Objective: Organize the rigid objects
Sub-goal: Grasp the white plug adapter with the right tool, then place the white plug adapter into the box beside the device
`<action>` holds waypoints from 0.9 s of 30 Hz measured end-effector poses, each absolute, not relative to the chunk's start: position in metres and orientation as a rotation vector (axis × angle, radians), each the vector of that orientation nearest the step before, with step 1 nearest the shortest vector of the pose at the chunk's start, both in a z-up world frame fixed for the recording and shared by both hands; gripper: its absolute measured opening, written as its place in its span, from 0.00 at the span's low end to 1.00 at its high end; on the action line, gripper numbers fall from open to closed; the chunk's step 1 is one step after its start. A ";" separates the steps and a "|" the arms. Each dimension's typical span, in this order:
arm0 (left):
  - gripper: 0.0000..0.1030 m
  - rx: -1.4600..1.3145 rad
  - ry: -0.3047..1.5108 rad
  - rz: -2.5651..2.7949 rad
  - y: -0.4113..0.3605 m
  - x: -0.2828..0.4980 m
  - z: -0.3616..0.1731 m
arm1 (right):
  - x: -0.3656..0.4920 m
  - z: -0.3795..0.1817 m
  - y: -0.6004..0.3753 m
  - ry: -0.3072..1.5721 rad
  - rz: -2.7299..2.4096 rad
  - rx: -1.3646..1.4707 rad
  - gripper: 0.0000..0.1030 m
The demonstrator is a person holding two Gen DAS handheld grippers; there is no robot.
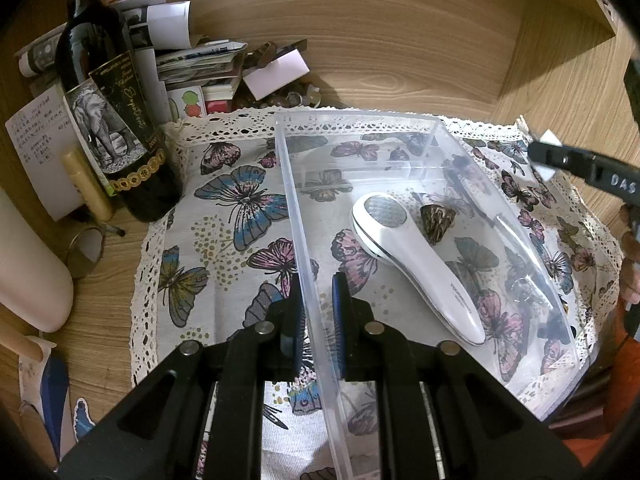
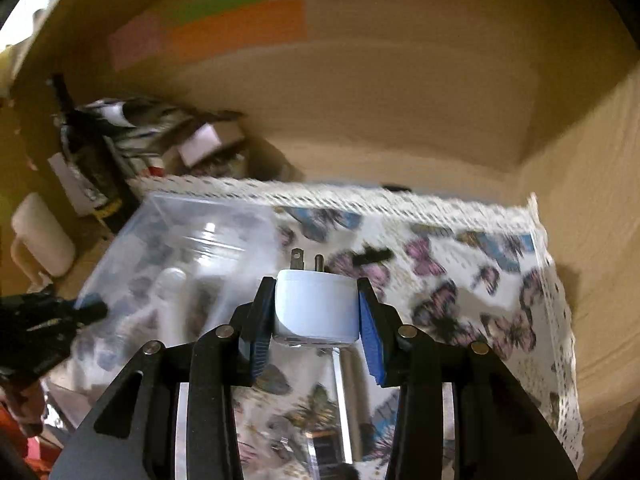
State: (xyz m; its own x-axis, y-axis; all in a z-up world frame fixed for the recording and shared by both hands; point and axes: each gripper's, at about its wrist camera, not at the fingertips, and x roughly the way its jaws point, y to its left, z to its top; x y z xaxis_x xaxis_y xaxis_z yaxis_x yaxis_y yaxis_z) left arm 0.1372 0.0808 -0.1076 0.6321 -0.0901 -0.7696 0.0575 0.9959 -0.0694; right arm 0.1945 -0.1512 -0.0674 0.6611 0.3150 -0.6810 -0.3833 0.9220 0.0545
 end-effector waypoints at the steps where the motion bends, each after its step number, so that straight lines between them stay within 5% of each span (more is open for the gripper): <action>1: 0.12 -0.040 0.882 -0.085 0.081 0.137 -0.108 | 0.193 -0.065 -0.146 0.742 0.406 -0.105 0.35; 27: 0.12 -0.052 0.875 -0.103 0.085 0.136 -0.108 | 0.179 -0.102 -0.063 0.862 0.614 -0.259 0.35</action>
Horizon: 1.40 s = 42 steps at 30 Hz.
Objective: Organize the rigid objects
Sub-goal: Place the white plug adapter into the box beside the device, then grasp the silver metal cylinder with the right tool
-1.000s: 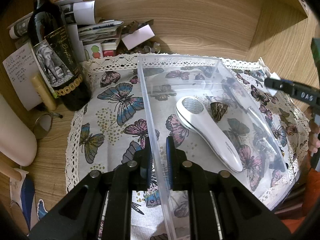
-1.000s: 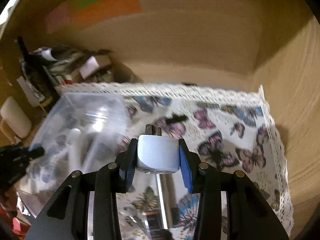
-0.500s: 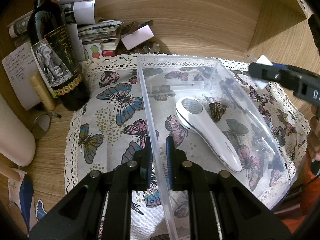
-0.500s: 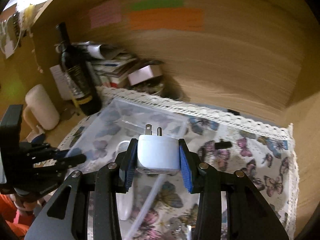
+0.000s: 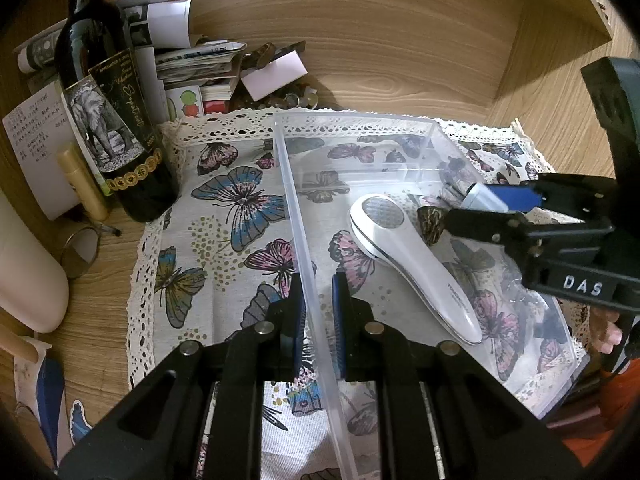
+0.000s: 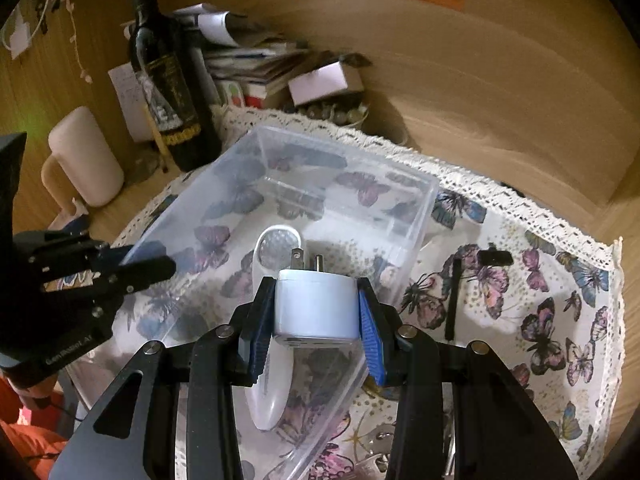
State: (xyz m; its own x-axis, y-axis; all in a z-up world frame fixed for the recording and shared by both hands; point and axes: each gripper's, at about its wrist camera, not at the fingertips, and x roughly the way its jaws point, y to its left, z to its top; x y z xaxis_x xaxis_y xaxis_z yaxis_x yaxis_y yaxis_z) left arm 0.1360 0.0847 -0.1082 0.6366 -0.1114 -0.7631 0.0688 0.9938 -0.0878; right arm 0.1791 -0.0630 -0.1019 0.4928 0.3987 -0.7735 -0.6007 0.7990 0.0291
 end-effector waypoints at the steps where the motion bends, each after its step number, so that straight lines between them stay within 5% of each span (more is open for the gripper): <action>1: 0.12 -0.053 0.875 -0.103 0.085 0.136 -0.108 | 0.178 -0.102 -0.062 0.858 0.613 -0.264 0.35; 26: 0.12 -0.055 0.877 -0.107 0.083 0.136 -0.108 | 0.195 -0.051 -0.125 0.729 0.435 -0.149 0.39; 42: 0.12 -0.072 0.886 -0.111 0.085 0.137 -0.110 | 0.259 -0.108 -0.148 0.917 0.348 -0.128 0.43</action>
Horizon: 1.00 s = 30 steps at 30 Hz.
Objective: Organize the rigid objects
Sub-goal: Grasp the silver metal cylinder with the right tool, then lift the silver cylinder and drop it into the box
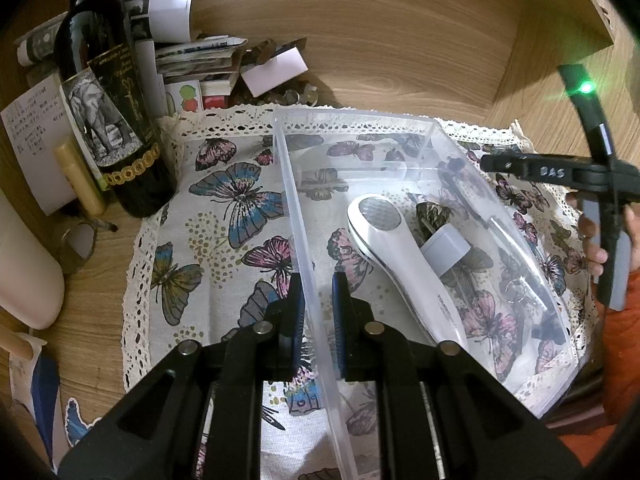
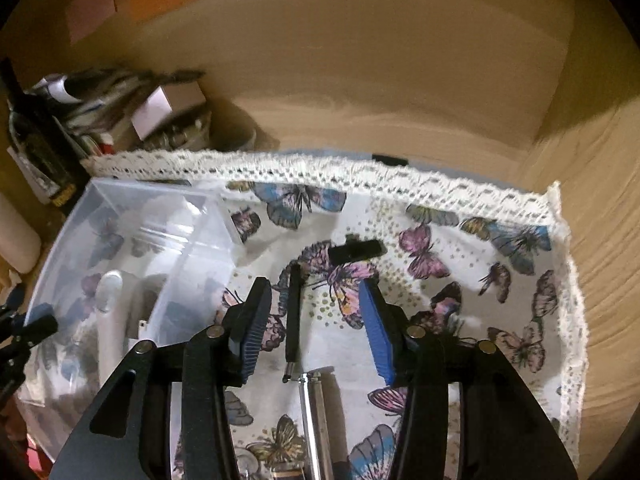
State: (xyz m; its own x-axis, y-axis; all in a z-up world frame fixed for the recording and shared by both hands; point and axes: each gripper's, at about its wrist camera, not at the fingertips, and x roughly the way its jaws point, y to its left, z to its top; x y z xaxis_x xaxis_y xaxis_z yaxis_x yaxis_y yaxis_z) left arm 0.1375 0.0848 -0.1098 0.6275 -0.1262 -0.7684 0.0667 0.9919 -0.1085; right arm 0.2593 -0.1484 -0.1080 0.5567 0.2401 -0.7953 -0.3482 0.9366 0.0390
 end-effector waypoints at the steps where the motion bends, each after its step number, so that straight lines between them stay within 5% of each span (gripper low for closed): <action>1: 0.12 -0.073 0.888 -0.111 0.085 0.138 -0.110 | 0.260 -0.112 -0.147 0.928 0.355 -0.130 0.44; 17: 0.12 -0.072 0.892 -0.111 0.086 0.142 -0.113 | 0.212 -0.159 -0.172 1.042 0.361 -0.144 0.44; 21: 0.12 -0.070 0.892 -0.107 0.085 0.141 -0.115 | 0.203 -0.157 -0.180 1.017 0.339 -0.148 0.14; 30: 0.12 -0.072 0.895 -0.102 0.085 0.141 -0.117 | 0.193 -0.122 -0.179 0.909 0.353 -0.116 0.14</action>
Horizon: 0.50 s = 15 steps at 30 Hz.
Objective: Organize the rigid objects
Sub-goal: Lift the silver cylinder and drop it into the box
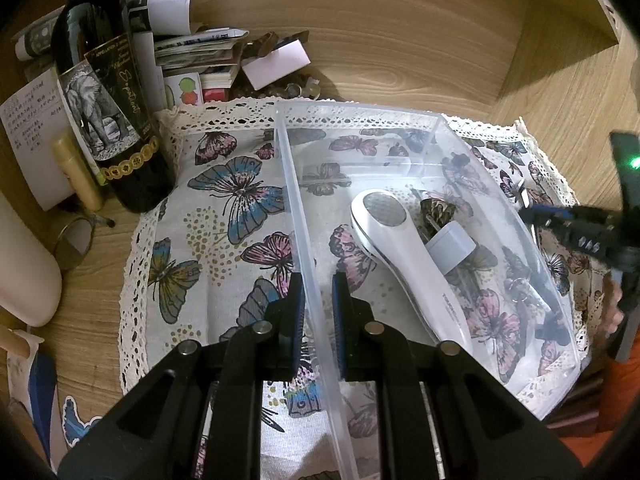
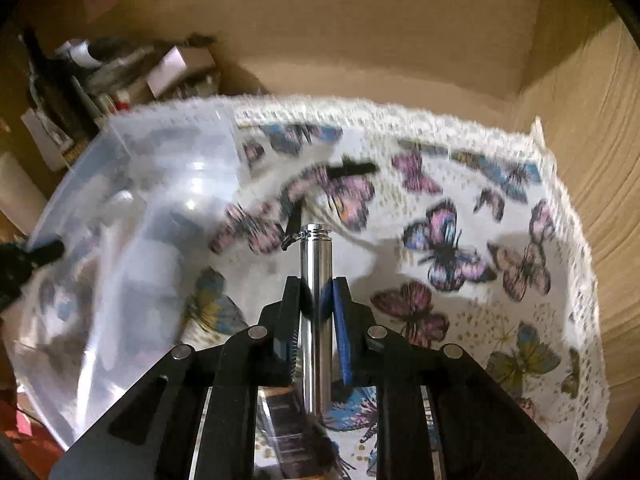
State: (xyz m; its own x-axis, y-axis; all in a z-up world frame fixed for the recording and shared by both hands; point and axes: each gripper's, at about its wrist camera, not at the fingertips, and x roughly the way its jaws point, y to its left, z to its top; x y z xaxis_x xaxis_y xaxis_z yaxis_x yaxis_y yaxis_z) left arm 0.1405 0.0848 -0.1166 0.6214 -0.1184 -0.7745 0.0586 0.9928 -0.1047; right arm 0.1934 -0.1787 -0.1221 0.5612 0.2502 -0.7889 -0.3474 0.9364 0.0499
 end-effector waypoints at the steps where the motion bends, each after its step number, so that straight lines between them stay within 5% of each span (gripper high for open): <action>1: 0.12 -0.071 0.894 -0.101 0.085 0.140 -0.117 | 0.191 -0.115 -0.178 0.890 0.357 -0.116 0.14; 15: 0.12 -0.068 0.893 -0.100 0.084 0.139 -0.116 | 0.167 -0.044 -0.133 0.664 0.486 -0.155 0.14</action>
